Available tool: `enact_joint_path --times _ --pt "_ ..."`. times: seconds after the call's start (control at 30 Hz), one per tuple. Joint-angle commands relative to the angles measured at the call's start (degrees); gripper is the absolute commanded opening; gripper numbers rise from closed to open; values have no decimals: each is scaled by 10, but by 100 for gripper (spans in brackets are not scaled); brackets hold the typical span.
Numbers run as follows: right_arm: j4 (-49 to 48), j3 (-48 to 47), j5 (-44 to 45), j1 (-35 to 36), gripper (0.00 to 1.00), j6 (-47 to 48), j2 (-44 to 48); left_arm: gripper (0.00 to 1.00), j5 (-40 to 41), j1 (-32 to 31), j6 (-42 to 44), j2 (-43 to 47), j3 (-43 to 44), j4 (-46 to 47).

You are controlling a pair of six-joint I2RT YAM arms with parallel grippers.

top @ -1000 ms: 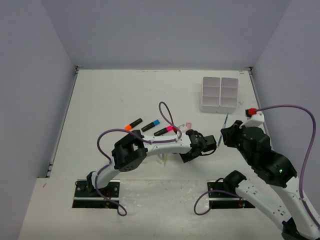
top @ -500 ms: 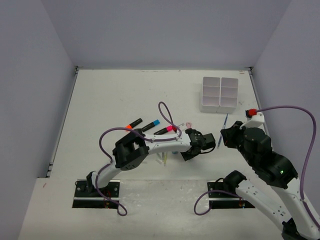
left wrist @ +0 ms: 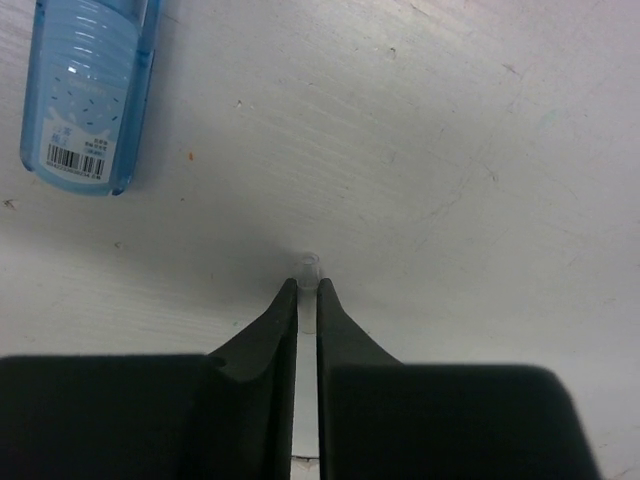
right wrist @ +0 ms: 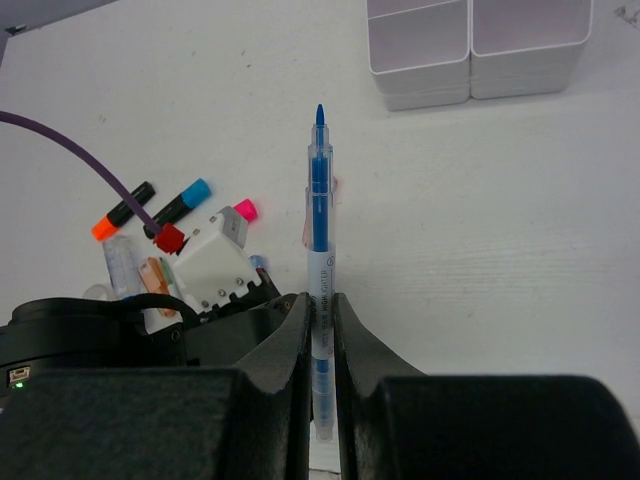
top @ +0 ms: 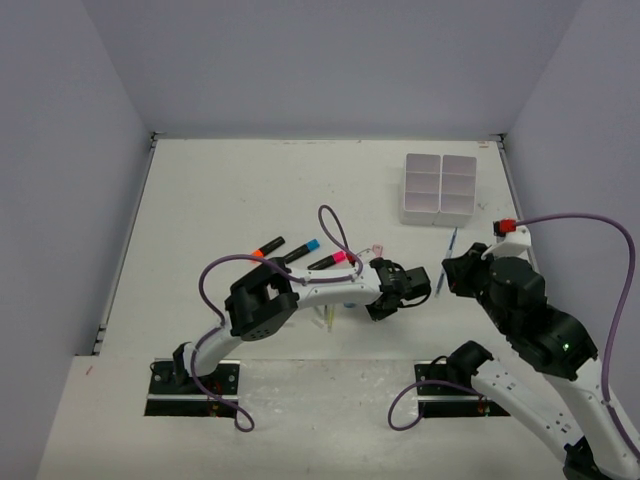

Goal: Sort the stationery into containers
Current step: Close the pen cap on the pen.

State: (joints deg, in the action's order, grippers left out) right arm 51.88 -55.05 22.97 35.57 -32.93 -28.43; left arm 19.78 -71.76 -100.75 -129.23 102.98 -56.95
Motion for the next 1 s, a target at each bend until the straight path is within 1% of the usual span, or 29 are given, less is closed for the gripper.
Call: enact_joint_path --times 0.0,0.07,0.17,0.2,0.27,0.33,0.37,0.4,0.43,0.47,0.5,0.53,0.67,0.73,0.83,0.97 --pt "-7 -10 -5 -2 0 8 7 0 -20 4 21 -9 -49 32" --pt "-7 -9 -13 -2 0 6 9 0 -16 9 38 8 -82 52" --pt "-18 3 -48 -2 0 3 9 0 6 18 89 48 -122 80" --pt "-34 15 -79 -2 0 4 11 0 27 22 105 73 -140 85" --pt "-86 54 -183 -2 0 12 18 0 86 29 172 162 -194 120" --pt "-131 95 -257 -2 0 15 39 0 138 36 294 282 -253 195" --pt "-159 120 -302 -2 0 17 49 0 148 39 345 326 -274 228" --pt "-206 149 -364 -1 0 13 65 0 154 40 415 390 -307 279" --pt "-275 180 -425 -1 0 -3 79 0 148 42 489 455 -340 338" --pt "-332 205 -466 0 0 -22 87 0 127 44 549 510 -369 393" --pt "-363 232 -506 0 0 -36 94 0 102 45 608 573 -404 450" --pt "-415 244 -531 2 0 -58 94 0 83 45 643 630 -433 491" --pt "-519 290 -523 45 0 -84 83 0 42 44 677 778 -510 593" --pt "-558 289 -508 75 0 -87 68 0 -2 44 696 813 -536 637" --pt "-579 272 -494 110 0 -80 42 0 -60 44 719 825 -552 680" --pt "-557 243 -448 133 0 -61 25 0 -82 44 721 819 -555 707"
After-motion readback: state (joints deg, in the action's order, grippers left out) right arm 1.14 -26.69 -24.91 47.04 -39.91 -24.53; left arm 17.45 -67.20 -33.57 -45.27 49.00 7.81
